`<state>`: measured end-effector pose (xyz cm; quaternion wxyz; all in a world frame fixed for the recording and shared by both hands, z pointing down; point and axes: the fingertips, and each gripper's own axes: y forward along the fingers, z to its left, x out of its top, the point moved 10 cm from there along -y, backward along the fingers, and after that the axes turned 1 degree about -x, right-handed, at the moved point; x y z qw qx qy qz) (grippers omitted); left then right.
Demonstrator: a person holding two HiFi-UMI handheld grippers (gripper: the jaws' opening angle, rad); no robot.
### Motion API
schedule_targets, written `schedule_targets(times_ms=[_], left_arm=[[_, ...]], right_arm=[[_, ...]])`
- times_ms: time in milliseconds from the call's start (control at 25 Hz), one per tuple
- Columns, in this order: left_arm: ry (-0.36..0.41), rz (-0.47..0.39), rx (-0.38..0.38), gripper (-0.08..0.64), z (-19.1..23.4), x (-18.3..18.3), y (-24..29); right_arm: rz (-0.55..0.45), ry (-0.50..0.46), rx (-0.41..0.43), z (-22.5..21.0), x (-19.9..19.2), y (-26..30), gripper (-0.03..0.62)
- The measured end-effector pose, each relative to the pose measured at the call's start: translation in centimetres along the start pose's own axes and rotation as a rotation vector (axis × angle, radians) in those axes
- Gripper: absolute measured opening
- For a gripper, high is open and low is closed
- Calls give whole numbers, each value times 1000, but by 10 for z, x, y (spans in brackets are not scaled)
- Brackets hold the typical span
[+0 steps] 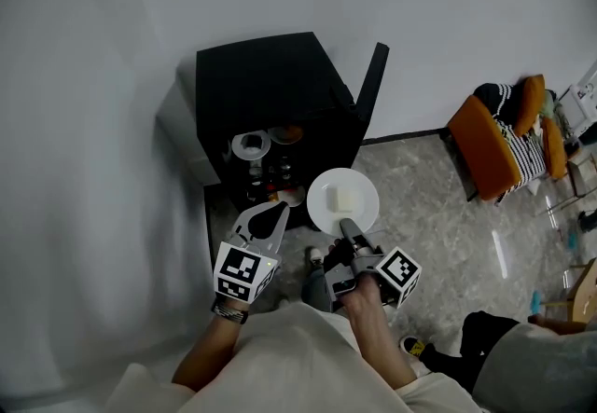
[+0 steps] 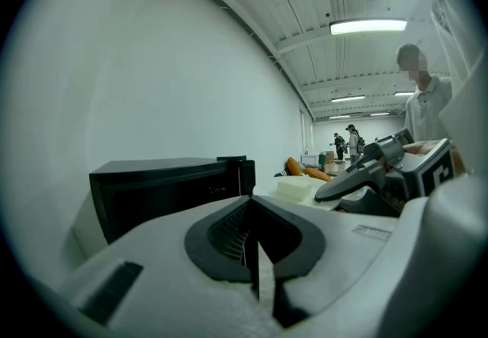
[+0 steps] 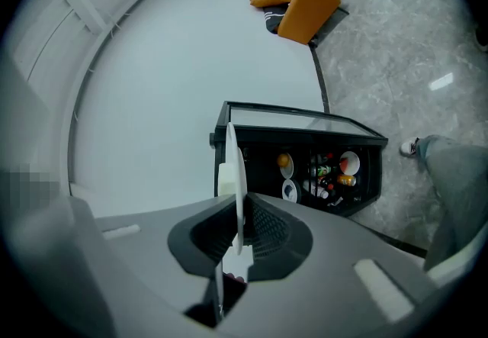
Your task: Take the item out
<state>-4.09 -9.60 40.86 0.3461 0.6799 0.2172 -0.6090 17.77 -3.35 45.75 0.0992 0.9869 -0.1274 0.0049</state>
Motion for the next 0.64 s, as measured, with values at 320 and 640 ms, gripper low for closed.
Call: schedule_targets(times_ms=[320,640], left_arm=[[1,1,-5,-2,-1,-1,3],[4,-4,-2,-2,1,-1,6]], right_arm=[[3,-8,-19,-1,2,1,21],[7,-13,-19,-1,3,3,21]])
